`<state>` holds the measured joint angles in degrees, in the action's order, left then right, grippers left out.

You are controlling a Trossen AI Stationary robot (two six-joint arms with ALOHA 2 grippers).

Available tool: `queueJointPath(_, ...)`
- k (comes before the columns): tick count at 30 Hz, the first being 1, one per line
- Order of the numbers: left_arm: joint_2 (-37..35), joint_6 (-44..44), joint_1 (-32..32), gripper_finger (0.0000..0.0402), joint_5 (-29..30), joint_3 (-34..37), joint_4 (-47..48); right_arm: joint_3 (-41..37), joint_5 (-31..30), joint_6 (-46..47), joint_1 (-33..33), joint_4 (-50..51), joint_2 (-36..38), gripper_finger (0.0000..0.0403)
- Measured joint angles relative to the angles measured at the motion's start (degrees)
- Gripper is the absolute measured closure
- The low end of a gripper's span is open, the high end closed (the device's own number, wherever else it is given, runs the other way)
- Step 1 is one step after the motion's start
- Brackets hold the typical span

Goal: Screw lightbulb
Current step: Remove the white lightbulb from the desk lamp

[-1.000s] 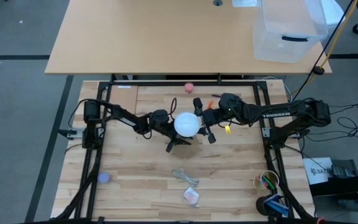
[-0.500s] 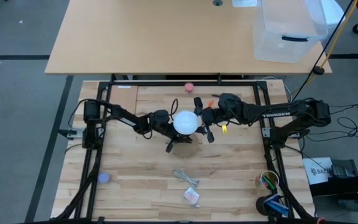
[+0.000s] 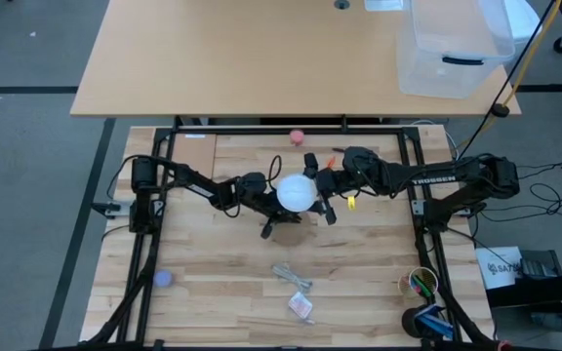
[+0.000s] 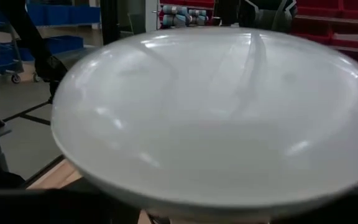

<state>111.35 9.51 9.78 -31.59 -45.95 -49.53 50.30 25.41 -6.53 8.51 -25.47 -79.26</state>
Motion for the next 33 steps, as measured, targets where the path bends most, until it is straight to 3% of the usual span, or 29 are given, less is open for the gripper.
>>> queueJointPath(8,0.0,0.1,0.0,0.0377,2.8,0.0,0.1,0.0,-1.9,2.3,-1.2,3.0,0.0,0.0147)
queueJointPath(23,-0.1,-3.1,0.0,0.0377,17.9,0.0,-0.3,0.0,-29.0,1.6,-6.4,7.2,0.0,0.0149)
queueJointPath(33,-0.1,-7.5,0.0,0.0377,25.3,0.0,-0.4,0.0,-52.8,5.3,-11.7,5.4,0.0,0.0149)
